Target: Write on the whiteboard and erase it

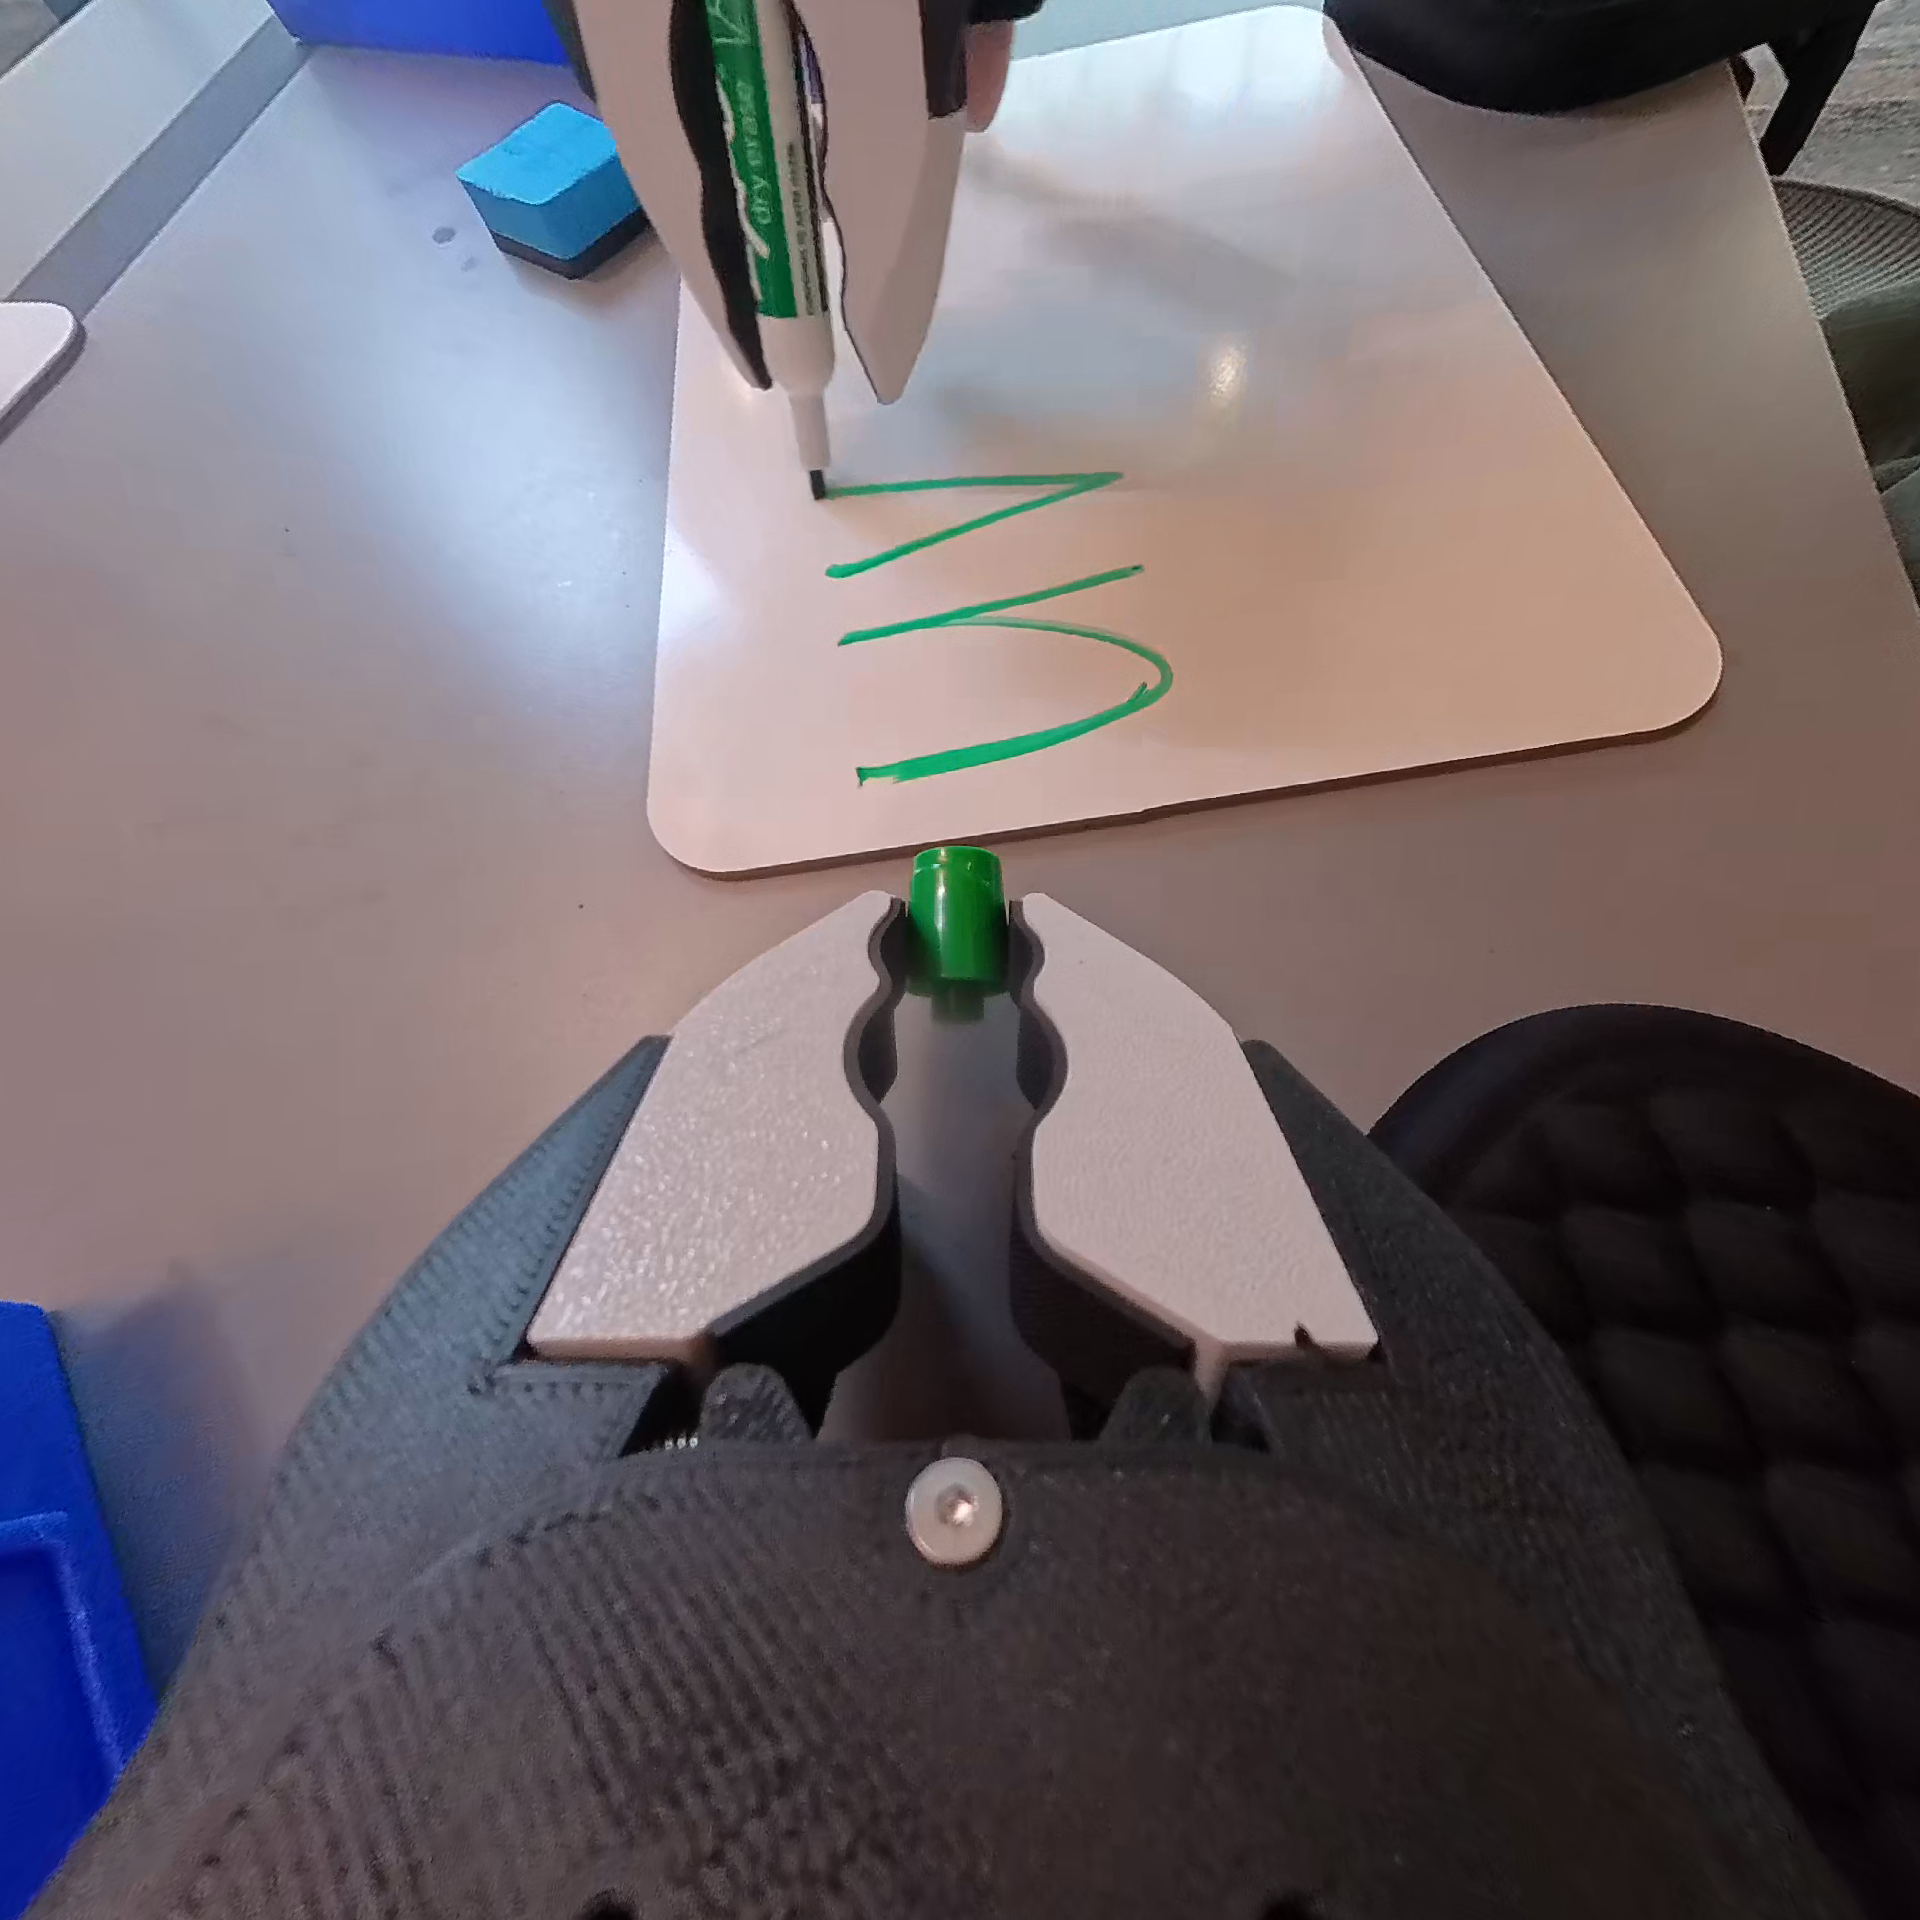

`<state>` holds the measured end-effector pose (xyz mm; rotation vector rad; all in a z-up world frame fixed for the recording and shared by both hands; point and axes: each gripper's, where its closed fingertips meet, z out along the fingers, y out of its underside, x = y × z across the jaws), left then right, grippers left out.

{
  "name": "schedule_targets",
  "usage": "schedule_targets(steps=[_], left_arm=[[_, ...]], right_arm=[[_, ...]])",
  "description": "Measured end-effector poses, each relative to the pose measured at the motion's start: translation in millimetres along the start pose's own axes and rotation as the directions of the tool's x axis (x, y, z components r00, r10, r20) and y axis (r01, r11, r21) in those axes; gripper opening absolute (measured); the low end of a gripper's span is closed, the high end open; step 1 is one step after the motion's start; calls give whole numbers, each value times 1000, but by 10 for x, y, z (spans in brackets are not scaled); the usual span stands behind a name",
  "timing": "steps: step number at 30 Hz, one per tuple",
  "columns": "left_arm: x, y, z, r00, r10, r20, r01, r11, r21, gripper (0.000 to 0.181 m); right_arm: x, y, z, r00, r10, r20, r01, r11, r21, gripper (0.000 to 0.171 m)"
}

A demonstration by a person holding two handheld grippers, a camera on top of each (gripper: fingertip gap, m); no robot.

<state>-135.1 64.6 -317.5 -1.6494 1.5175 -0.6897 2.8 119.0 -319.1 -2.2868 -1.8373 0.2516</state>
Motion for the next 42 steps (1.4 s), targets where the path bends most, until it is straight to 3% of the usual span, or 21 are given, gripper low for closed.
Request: schedule_targets(steps=[16,32,42], left_arm=[[-11,-1,-5,1000,0,7,0,1000,0,19],[-12,-5,-15,1000,-4,9,4,1000,3,19],[-37,7,-15,1000,-22,12,22,1000,5,19]], right_arm=[[-19,120,-191,996,86,-11,-84,992,91,33],[47,96,-29,997,75,-12,-74,995,72,32],[-486,440,-117,997,62,56,-62,998,-4,32]])
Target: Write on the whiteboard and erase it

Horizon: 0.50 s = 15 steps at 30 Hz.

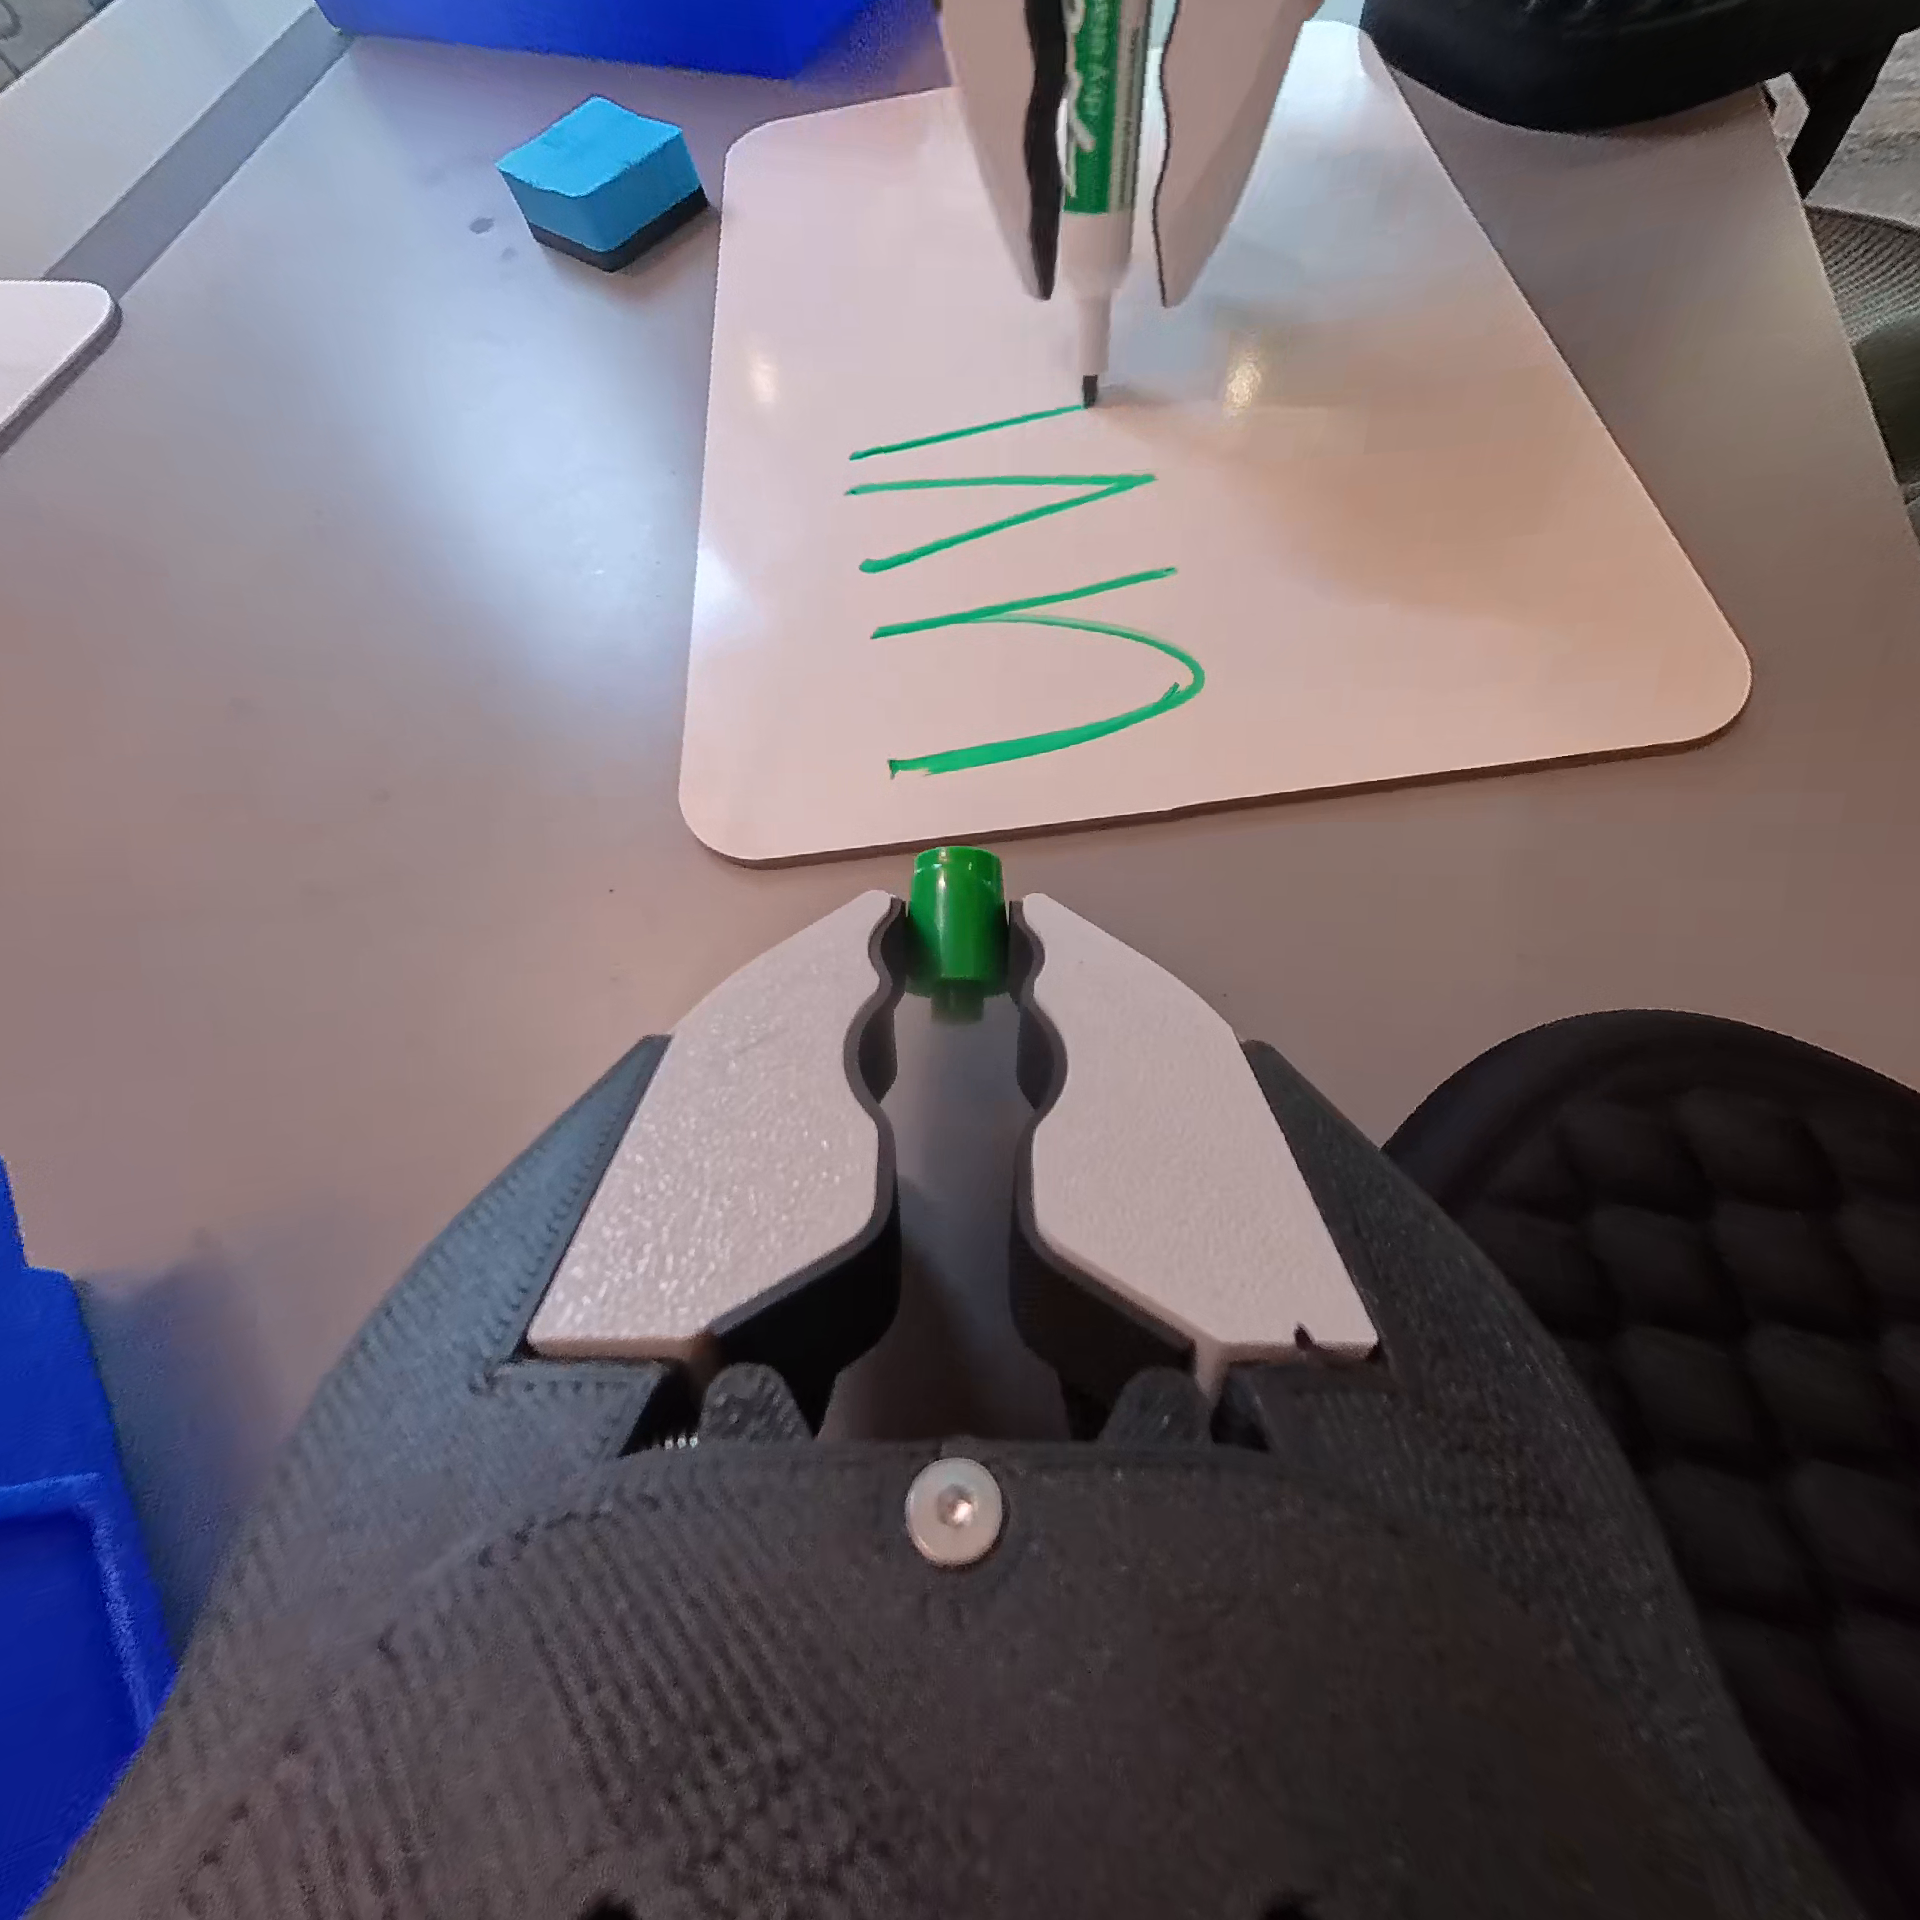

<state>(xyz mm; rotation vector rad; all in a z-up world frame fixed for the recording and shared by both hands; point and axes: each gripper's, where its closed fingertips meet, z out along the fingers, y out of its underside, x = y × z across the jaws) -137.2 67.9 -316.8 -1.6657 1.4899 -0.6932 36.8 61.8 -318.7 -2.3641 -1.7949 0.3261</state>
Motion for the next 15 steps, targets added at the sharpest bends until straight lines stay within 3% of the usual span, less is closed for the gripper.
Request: schedule_targets(steps=[3,11,15], left_arm=[[4,2,2,1000,4,2,-4,1000,-3,19],[12,2,0,1000,3,-2,-3,1000,-3,19],[13,3,-1,1000,2,-4,-2,1000,-3,19]], right_arm=[[-1,14,-3,1000,1,-6,-1,1000,3,32],[563,-192,11,996,10,-87,-6,999,36,32],[477,-116,-3,998,12,-68,-11,1000,23,32]])
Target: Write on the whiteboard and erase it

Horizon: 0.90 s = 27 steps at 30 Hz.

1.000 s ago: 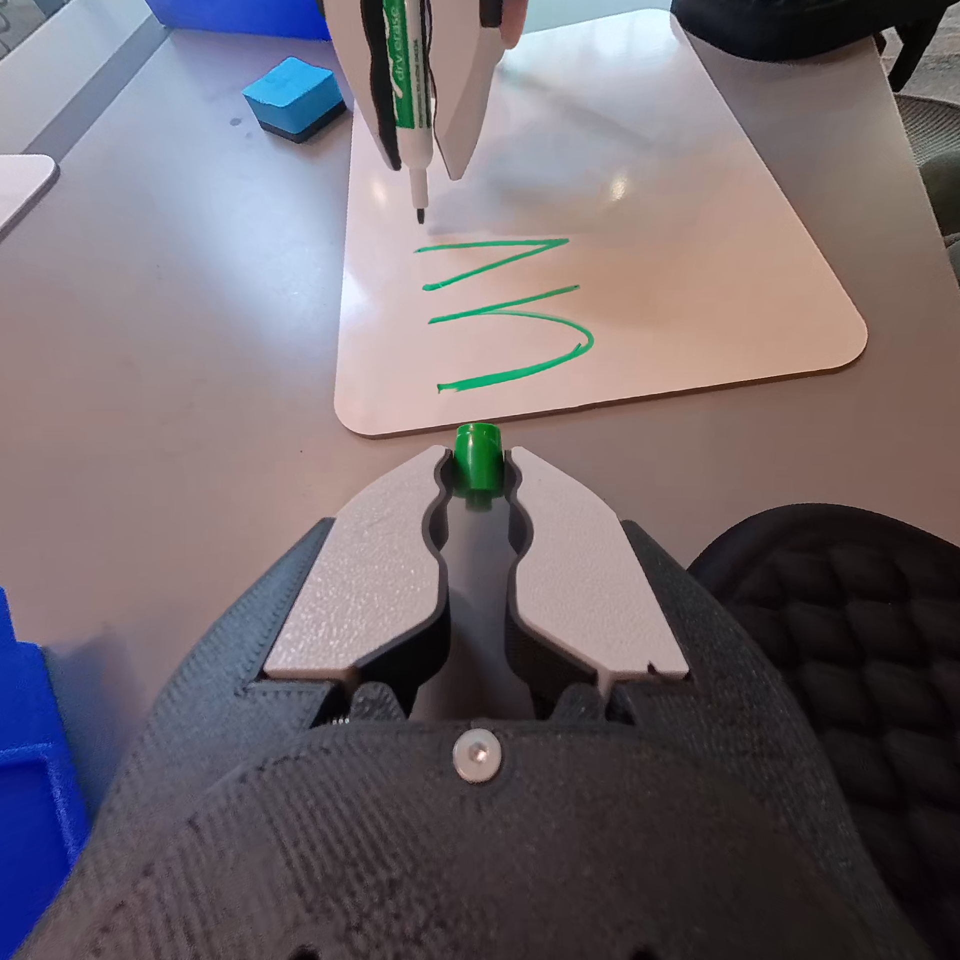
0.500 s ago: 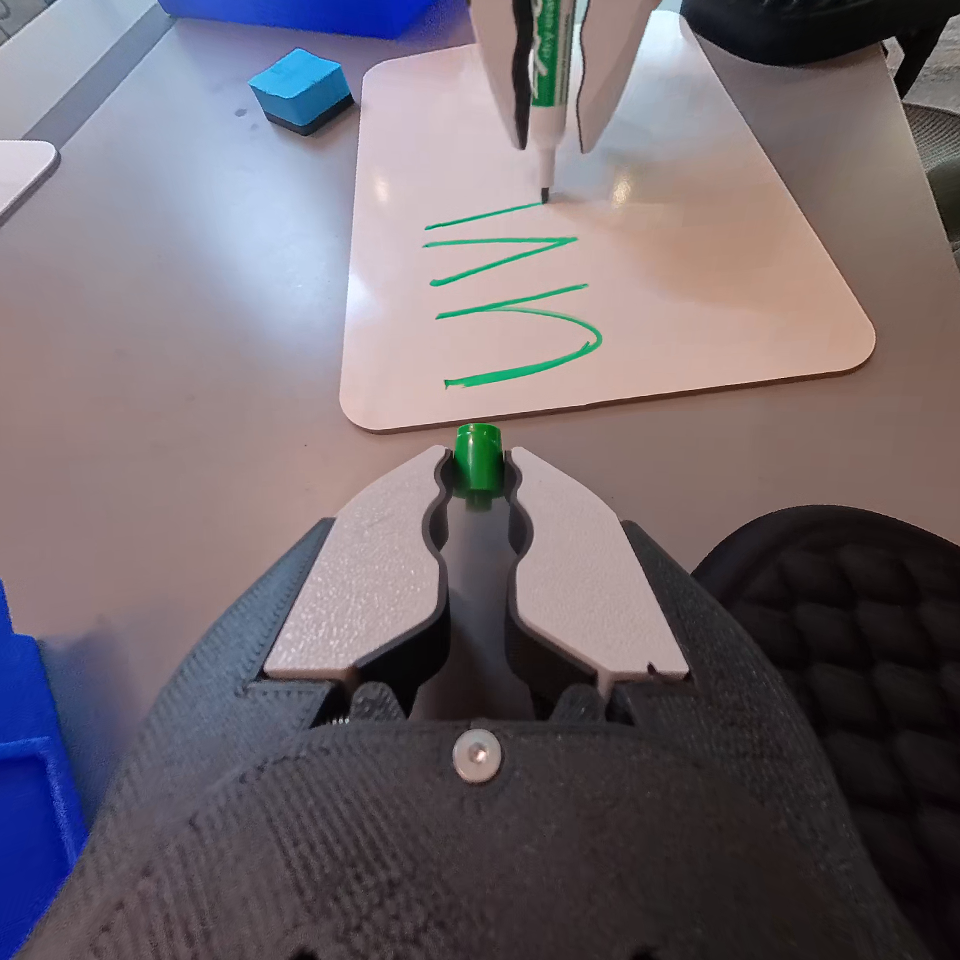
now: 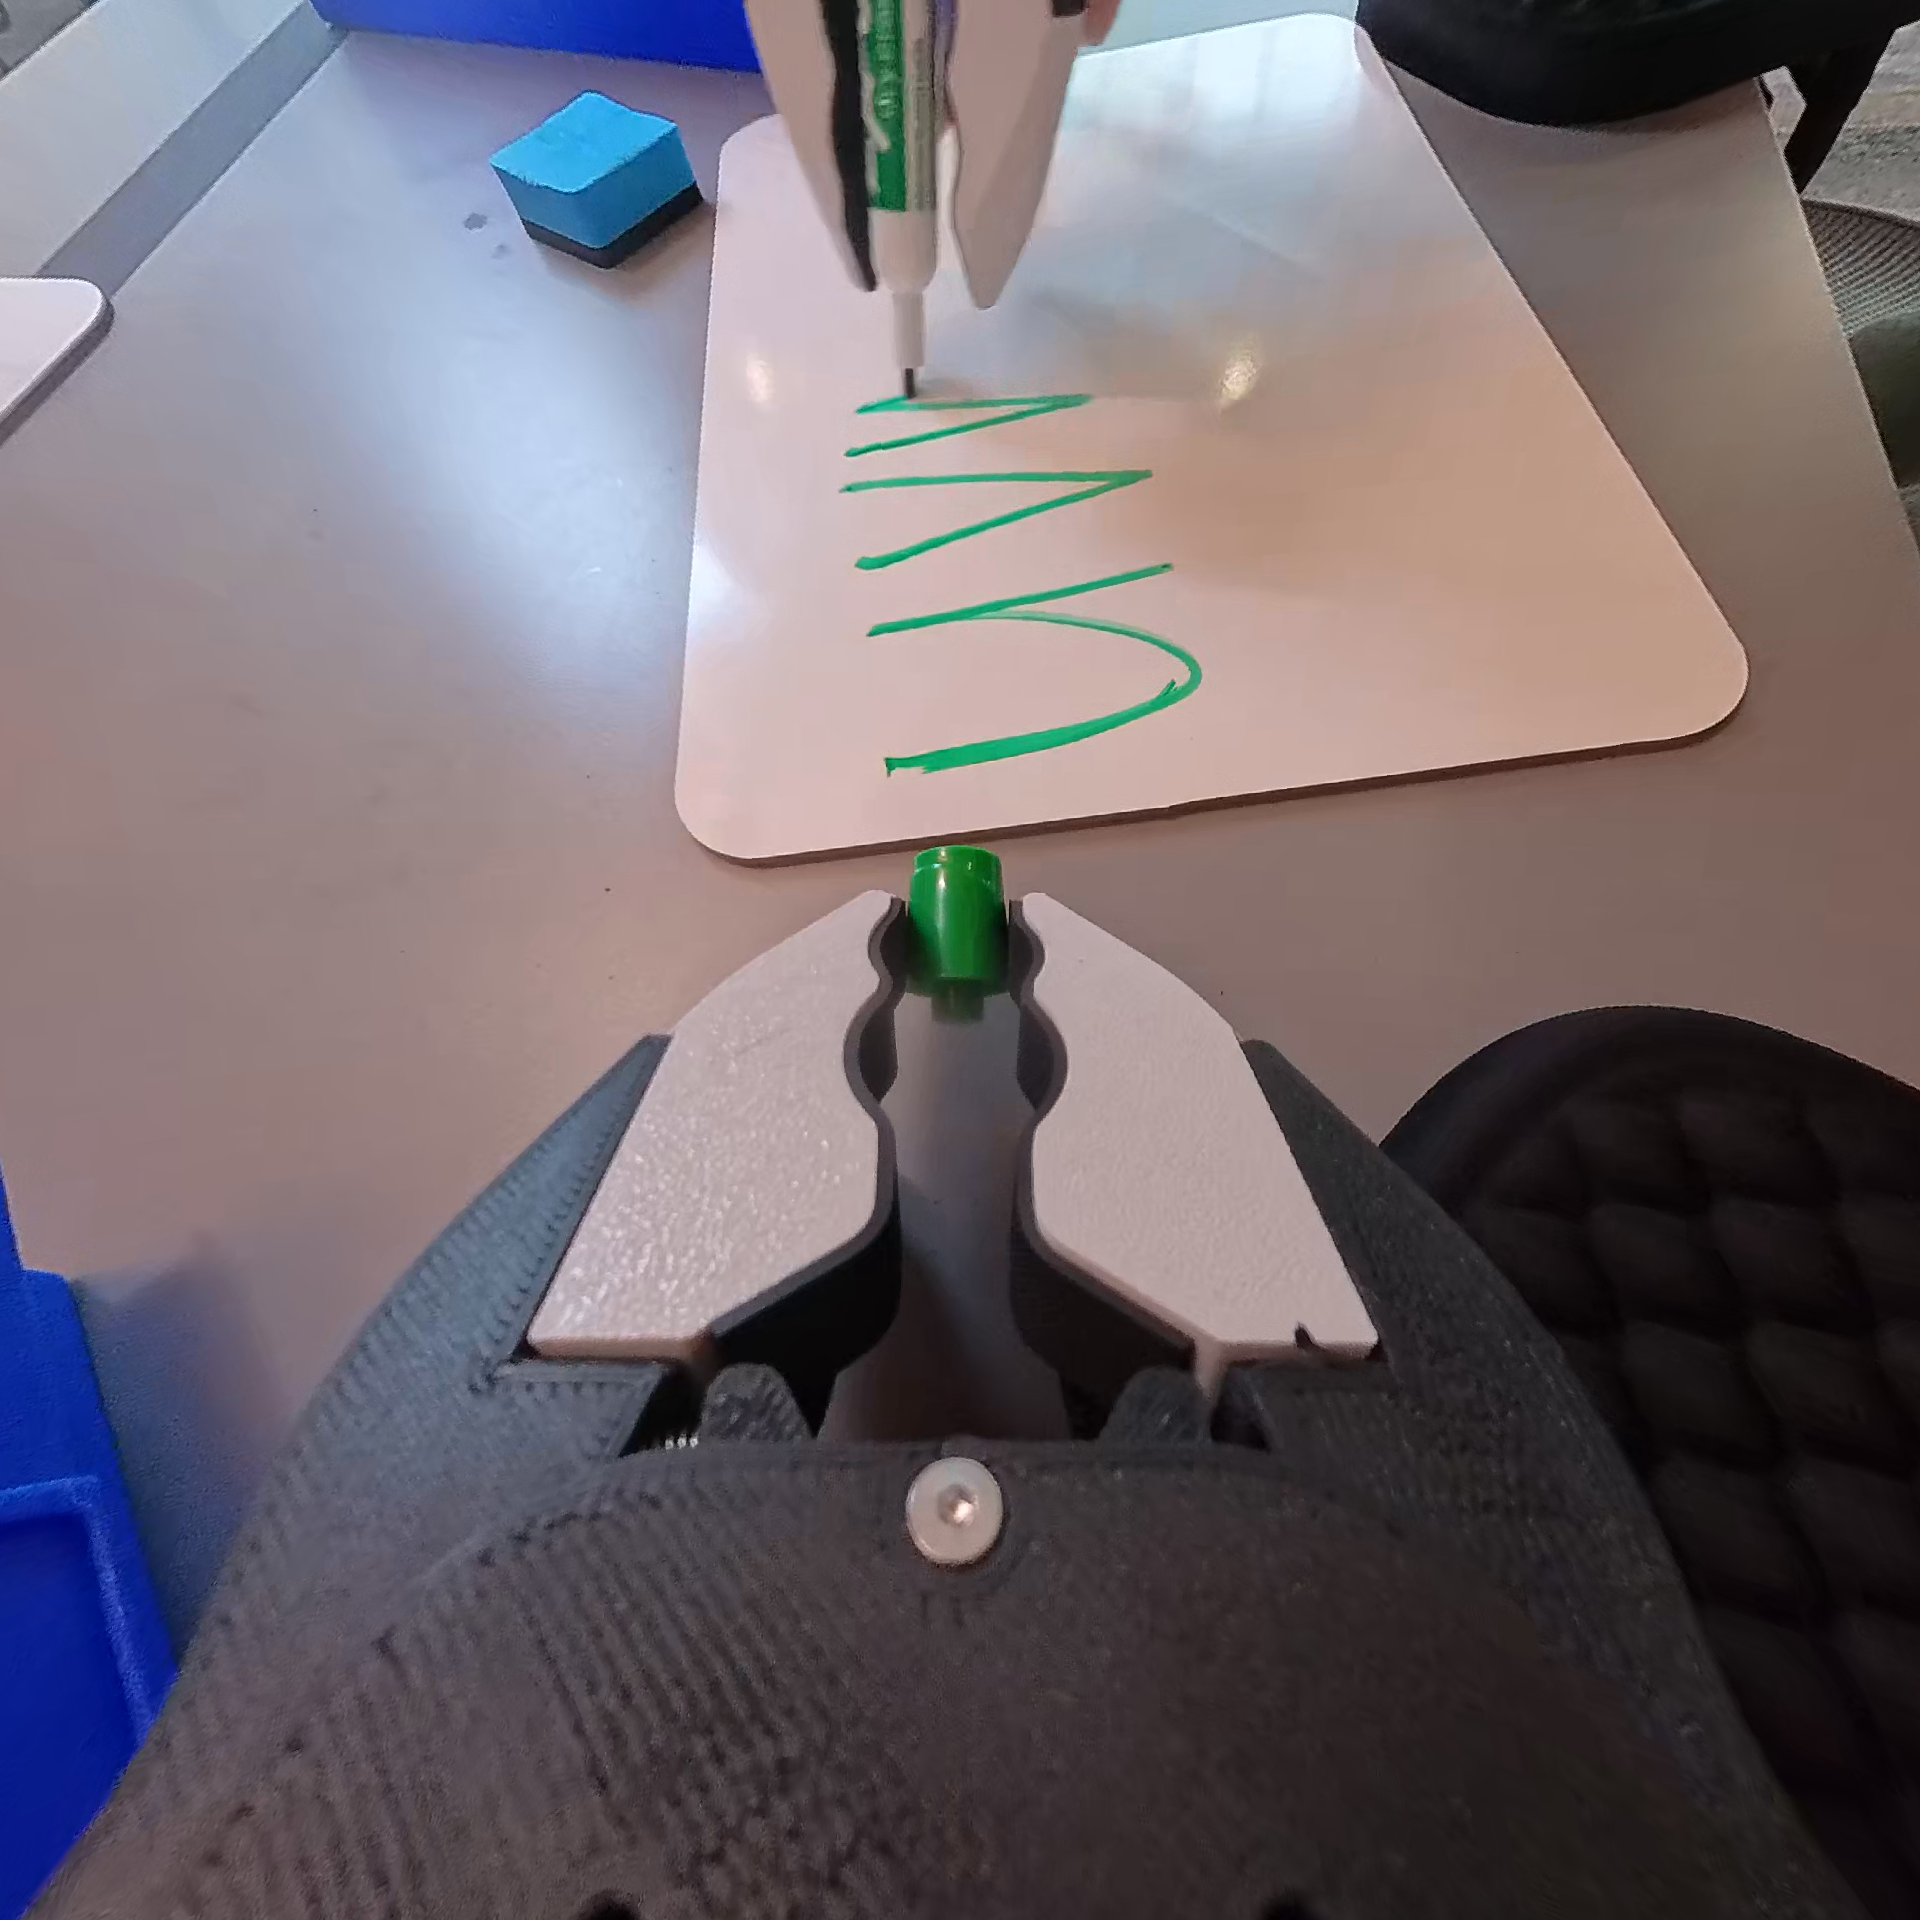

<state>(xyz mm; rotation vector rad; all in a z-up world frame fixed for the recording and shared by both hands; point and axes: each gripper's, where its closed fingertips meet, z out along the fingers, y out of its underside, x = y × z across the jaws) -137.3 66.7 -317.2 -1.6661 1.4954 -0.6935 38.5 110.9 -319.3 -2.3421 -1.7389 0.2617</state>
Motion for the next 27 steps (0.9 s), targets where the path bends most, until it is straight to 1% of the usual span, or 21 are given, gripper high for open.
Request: schedule_targets(steps=[5,7,9,12,15,21,27], left_arm=[[-5,-2,3,1000,-2,1,2,1000,-1,19],[-9,-2,5,1000,-3,3,3,1000,-2,19],[-12,-1,7,1000,-2,5,2,1000,-4,19],[-16,-2,5,1000,-1,10,1,1000,-3,19],[-17,-3,5,1000,-5,9,5,1000,-2,19],[-13,-5,2,1000,-9,1,9,1000,-1,19],[-15,-4,2,1000,-7,4,7,1000,-2,19]], right_arm=[[-323,292,-85,999,15,37,-14,999,-37,32],[-340,350,-103,999,21,29,-20,999,-39,32],[-243,334,-99,1000,27,6,-26,999,-30,32],[22,225,-67,999,35,-30,-35,999,-2,33],[208,154,-51,999,42,-29,-42,999,8,33],[236,223,-161,997,74,-34,-73,997,41,33],[289,241,-104,994,99,-37,-96,993,67,33]])
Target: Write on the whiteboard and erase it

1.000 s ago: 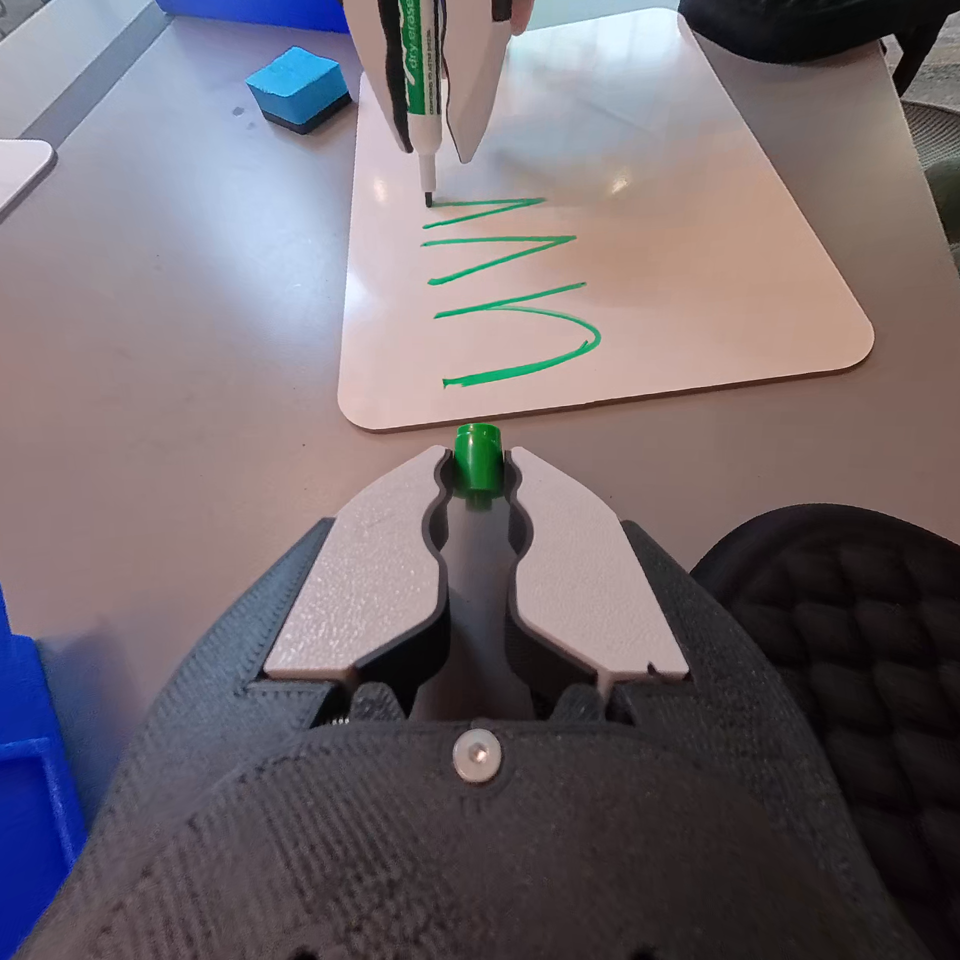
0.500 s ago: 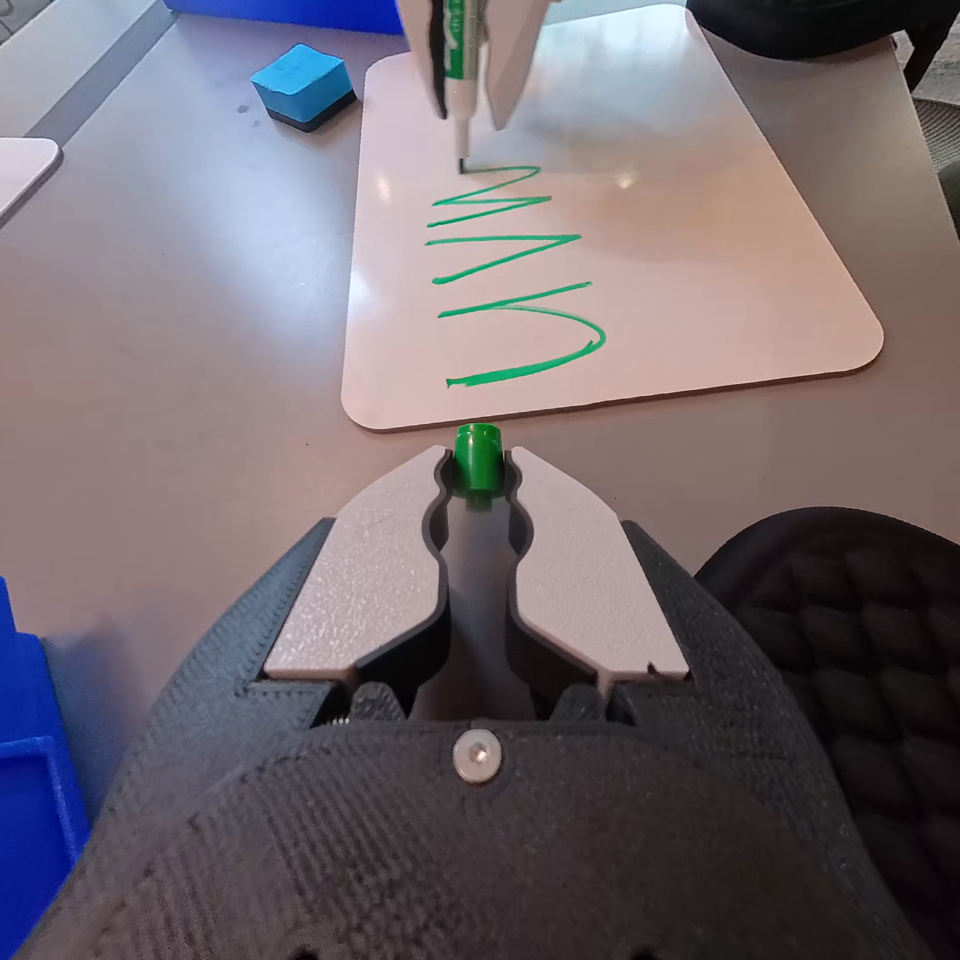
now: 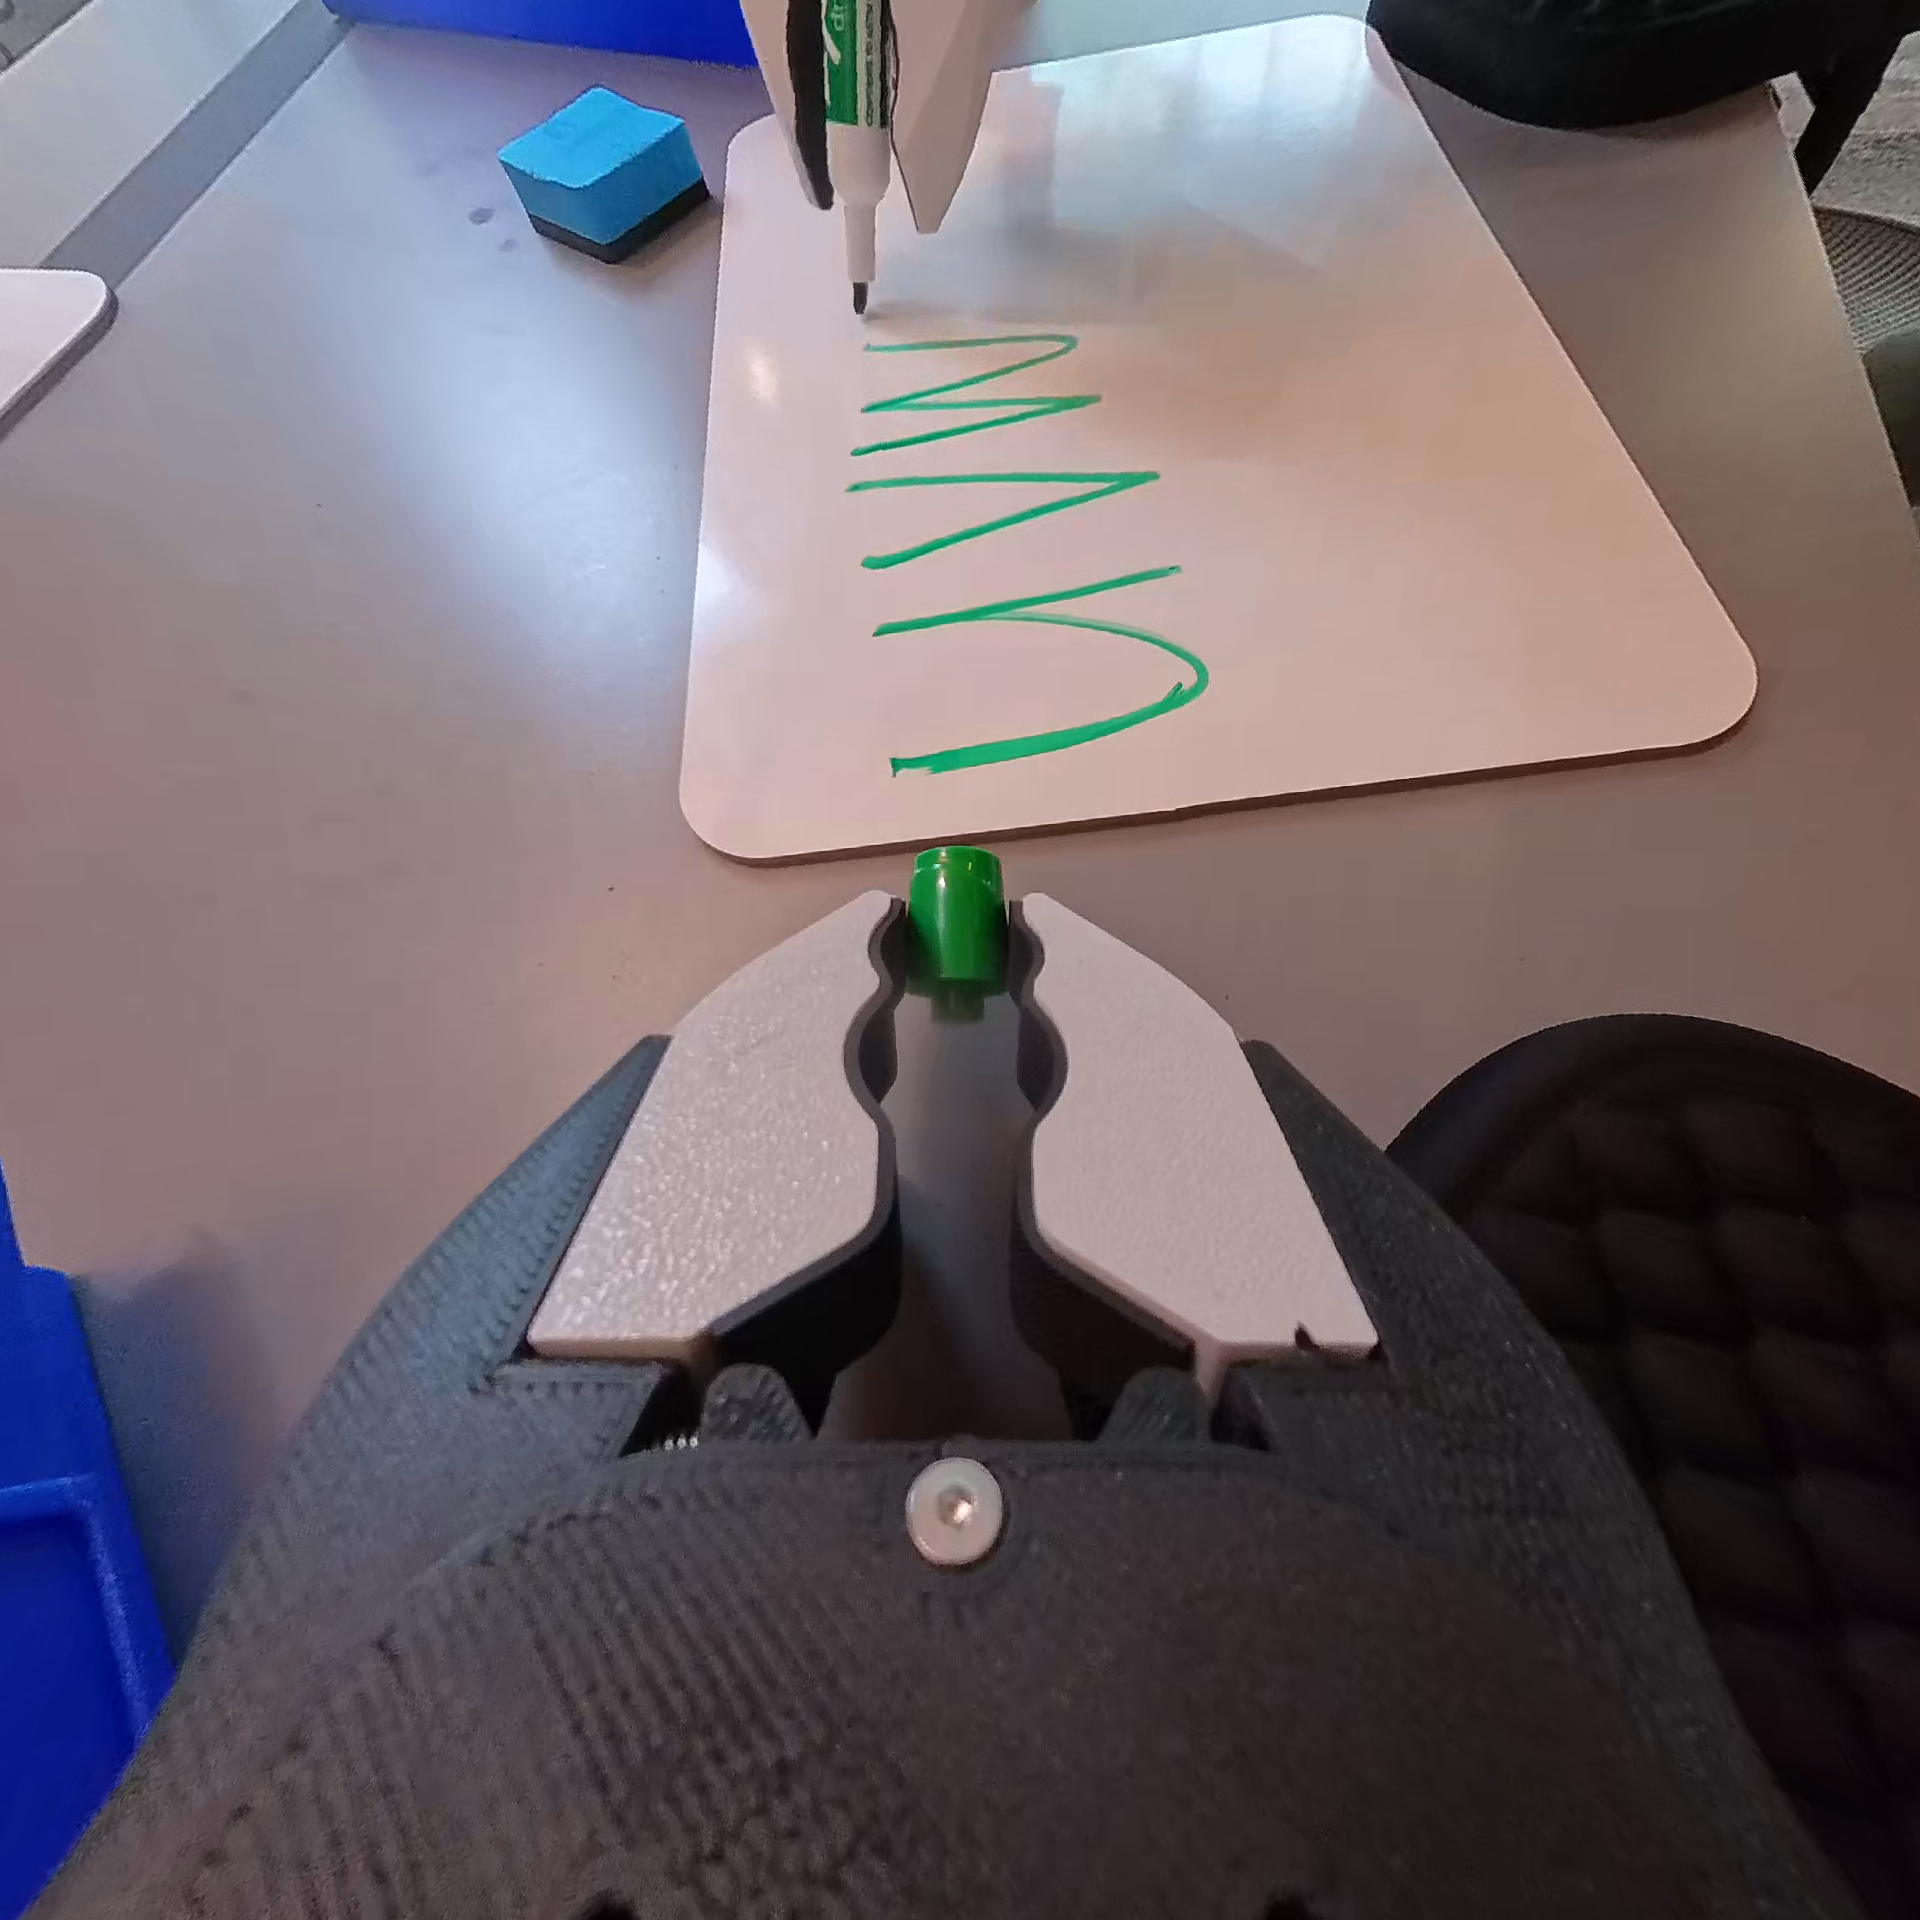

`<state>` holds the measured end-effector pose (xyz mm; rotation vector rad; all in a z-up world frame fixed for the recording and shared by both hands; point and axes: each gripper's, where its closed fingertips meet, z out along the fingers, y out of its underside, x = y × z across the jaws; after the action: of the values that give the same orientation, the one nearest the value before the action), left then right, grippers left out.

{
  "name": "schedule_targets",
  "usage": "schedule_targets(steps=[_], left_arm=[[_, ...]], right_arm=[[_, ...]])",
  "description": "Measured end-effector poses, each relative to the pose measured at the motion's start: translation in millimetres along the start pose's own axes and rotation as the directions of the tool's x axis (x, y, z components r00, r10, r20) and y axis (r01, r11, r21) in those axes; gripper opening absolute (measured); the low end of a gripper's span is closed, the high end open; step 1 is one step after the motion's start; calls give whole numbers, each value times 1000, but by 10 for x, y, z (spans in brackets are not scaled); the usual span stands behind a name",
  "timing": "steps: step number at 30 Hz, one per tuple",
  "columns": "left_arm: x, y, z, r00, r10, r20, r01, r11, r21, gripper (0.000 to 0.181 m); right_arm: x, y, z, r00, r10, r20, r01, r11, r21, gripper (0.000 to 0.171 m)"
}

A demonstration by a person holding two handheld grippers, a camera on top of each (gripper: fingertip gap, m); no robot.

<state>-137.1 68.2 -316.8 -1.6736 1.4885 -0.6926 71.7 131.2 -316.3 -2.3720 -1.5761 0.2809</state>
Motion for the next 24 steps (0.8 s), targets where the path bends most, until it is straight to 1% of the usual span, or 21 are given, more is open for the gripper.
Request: schedule_targets(steps=[5,12,15,17,20,24], left_arm=[[2,2,-1,1000,-1,-1,1,1000,-1,19],[8,8,3,1000,0,-5,0,1000,-5,19],[6,10,5,1000,2,-3,-2,1000,-7,19],[6,11,7,1000,5,0,-5,1000,-8,19],[6,11,6,1000,5,2,-5,1000,-8,19],[15,10,3,1000,4,-6,-4,1000,-6,19]], right_arm=[[3,46,21,1000,4,1,-4,1000,-25,33],[-361,473,-138,999,33,36,-30,995,-92,32],[-402,540,-166,999,37,34,-33,994,-101,32],[-325,505,-174,999,42,22,-40,995,-87,33],[-116,375,-196,997,75,9,-75,997,-26,33],[151,336,-156,994,102,-26,-102,995,-22,33]])
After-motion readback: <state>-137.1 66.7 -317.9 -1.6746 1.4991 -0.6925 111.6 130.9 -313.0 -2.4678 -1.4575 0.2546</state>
